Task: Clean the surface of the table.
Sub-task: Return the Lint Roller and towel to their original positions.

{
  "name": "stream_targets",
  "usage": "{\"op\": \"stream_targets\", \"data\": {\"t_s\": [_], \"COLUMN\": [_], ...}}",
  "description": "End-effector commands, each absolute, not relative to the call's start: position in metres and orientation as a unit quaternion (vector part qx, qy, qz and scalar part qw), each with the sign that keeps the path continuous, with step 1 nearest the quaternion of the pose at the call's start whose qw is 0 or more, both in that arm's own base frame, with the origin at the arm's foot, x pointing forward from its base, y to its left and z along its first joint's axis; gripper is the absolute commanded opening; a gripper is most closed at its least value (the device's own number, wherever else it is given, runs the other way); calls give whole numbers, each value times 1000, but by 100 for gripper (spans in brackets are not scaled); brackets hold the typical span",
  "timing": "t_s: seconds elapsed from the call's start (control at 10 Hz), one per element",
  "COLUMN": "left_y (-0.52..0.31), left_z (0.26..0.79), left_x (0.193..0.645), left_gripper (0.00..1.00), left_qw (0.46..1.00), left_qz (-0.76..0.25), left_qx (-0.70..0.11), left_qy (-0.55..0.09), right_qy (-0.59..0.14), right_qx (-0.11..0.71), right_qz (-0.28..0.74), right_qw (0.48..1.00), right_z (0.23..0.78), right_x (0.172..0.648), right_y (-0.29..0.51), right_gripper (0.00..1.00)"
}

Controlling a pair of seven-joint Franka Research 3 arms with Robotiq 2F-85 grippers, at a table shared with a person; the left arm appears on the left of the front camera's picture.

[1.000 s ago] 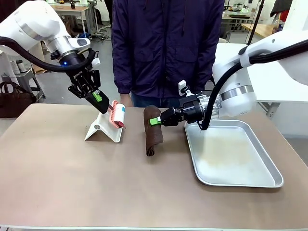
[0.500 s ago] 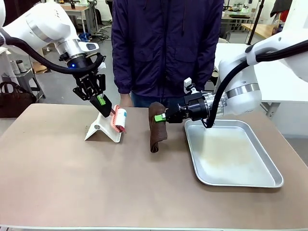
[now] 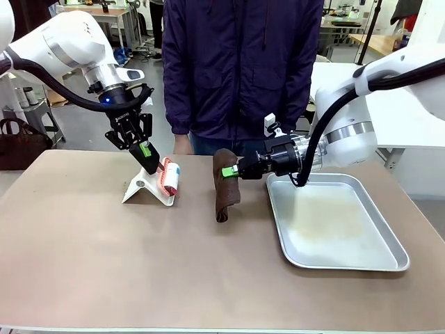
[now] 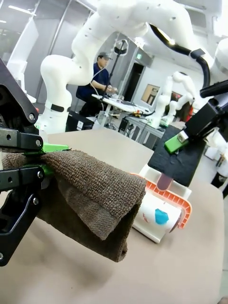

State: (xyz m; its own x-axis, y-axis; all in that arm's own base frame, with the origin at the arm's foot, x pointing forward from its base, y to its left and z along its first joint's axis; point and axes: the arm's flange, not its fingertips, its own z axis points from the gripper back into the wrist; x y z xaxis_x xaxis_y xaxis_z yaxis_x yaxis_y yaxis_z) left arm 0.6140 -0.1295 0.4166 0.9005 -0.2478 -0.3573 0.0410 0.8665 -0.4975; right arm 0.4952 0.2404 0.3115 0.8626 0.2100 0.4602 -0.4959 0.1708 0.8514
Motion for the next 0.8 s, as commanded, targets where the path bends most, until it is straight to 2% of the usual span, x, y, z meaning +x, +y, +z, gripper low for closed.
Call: {"op": "stream_targets", "data": {"t_s": [0.0, 0.7], "left_y": [-134, -137], "left_z": [419, 413], "left_x": [618, 618], "left_gripper": [22, 22], "left_qw": [944, 946], "left_qz": [-72, -64], "left_qx": [-233, -228], "left_qy": [221, 224], "right_qy": [-108, -106], "right_qx": [605, 609], "right_qz": [246, 202], "right_qw": [750, 760], "right_z": [301, 291], "right_x": [505, 525], "right_y": [254, 246], "right_gripper": [10, 10]}}
